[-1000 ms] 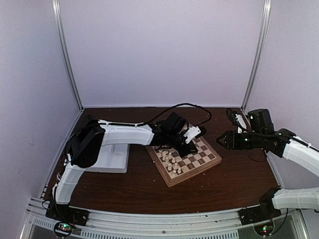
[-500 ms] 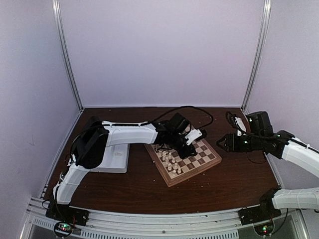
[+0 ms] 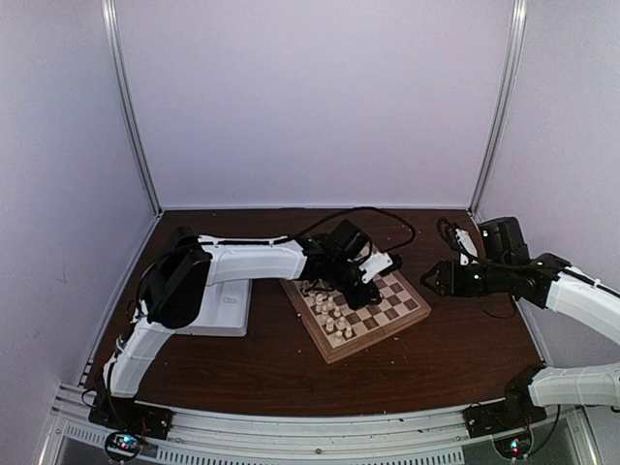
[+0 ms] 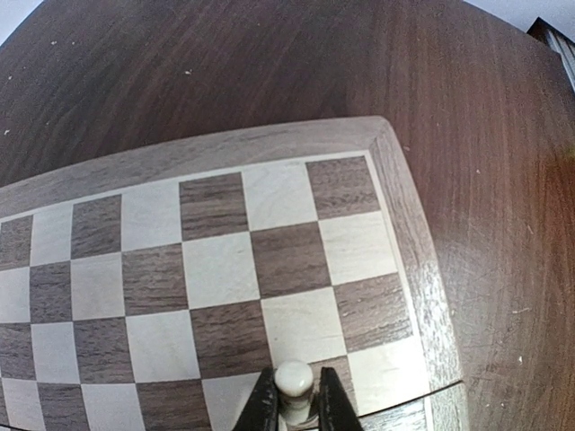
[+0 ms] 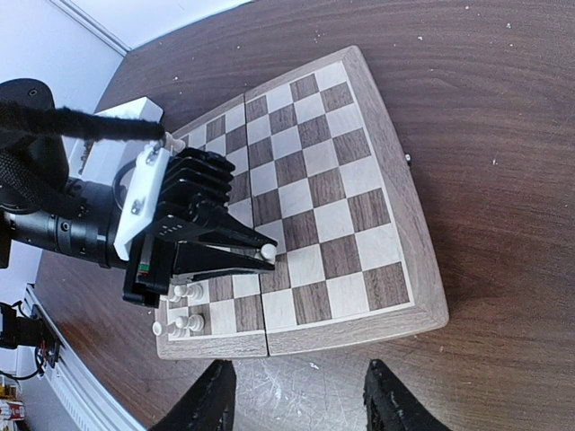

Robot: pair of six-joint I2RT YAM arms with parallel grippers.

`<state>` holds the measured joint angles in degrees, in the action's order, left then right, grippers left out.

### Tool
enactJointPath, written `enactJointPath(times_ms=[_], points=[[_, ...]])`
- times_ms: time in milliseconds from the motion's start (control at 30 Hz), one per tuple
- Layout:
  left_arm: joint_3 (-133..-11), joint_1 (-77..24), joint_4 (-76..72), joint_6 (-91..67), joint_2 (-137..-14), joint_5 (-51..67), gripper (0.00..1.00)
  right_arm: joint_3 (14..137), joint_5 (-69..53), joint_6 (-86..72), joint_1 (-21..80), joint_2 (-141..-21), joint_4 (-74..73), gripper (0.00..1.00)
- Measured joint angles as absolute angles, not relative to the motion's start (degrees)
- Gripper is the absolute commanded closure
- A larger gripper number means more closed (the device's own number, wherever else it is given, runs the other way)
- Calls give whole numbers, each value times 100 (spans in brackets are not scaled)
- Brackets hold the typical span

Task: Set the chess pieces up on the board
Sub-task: Place the chess piece on the chessboard.

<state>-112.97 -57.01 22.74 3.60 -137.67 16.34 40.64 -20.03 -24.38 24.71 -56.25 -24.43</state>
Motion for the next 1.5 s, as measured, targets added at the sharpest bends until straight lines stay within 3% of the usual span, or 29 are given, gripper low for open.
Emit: enactJointPath(times_ms=[600, 1267, 1500], points=[[-11299, -5701, 2416, 419, -13802, 1621, 67, 4060, -2008, -2436, 2471, -5734, -2438, 49], [-11316, -5704, 2681, 558, -13815, 1470, 65, 4060, -2010, -2414, 2471, -5806, -2438, 50], [-11452, -5704, 2770, 644, -13815, 1369, 55, 4060, -2012, -2392, 2471, -5854, -2436, 49]])
